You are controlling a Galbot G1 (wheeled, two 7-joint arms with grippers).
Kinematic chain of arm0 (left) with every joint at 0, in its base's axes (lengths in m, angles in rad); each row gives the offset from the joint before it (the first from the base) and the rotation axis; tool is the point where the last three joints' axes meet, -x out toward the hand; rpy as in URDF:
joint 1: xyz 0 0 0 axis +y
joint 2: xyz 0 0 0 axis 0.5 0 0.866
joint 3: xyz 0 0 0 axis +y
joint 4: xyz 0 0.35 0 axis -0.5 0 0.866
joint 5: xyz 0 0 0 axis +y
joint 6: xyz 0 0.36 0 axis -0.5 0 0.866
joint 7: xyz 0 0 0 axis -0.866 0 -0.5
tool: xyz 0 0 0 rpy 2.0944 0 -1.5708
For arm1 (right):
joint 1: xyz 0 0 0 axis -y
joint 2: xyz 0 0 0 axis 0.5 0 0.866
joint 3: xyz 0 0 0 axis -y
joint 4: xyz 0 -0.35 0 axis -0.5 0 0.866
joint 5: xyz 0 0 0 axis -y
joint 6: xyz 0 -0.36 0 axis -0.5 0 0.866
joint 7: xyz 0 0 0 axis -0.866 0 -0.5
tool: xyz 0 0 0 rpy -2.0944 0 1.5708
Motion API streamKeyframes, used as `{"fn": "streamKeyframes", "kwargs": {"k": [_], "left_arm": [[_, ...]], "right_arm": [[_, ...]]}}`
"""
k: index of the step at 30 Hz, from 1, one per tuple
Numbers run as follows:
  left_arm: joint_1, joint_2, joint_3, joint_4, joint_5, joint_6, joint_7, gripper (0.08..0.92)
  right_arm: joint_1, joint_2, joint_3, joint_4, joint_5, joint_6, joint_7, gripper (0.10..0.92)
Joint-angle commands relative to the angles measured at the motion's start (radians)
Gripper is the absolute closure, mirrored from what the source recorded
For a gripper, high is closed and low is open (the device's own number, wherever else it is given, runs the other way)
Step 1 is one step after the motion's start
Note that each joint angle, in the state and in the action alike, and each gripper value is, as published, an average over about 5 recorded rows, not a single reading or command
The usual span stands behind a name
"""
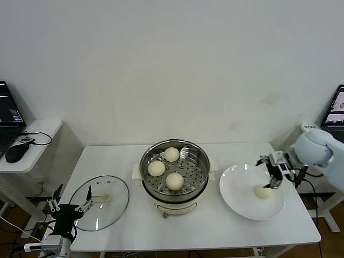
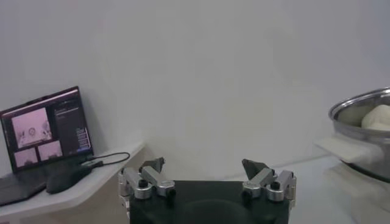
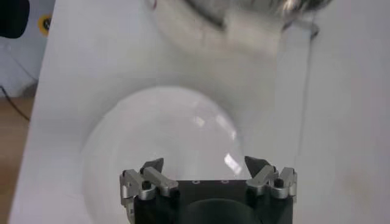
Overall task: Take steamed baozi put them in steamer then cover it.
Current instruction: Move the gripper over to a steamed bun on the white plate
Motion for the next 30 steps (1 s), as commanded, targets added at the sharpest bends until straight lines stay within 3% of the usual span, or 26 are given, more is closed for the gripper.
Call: {"fn": "streamKeyframes", "kwargs": {"k": [1, 11, 30], "left_arm": [[0.003, -0.004, -0.002, -0.002, 0.005, 0.003, 0.0, 0.177], [0.01, -0.011, -0.014, 0.006, 0.007, 0.003, 0.0, 0.177], [0.002, -0.009, -0.017, 0.022, 0.006, 0.004, -0.001, 0.177]], "right_arm": [[-0.311, 0.027, 0.259, -0.155, -0.139, 0.023, -0.008, 0.203], [-0.33, 0.141, 0.268, -0.281, -0.199, 0.043, 0.001, 0.203], [-0.321, 0.262, 0.27, -0.377, -0.23, 0.039, 0.025, 0.209]]}}
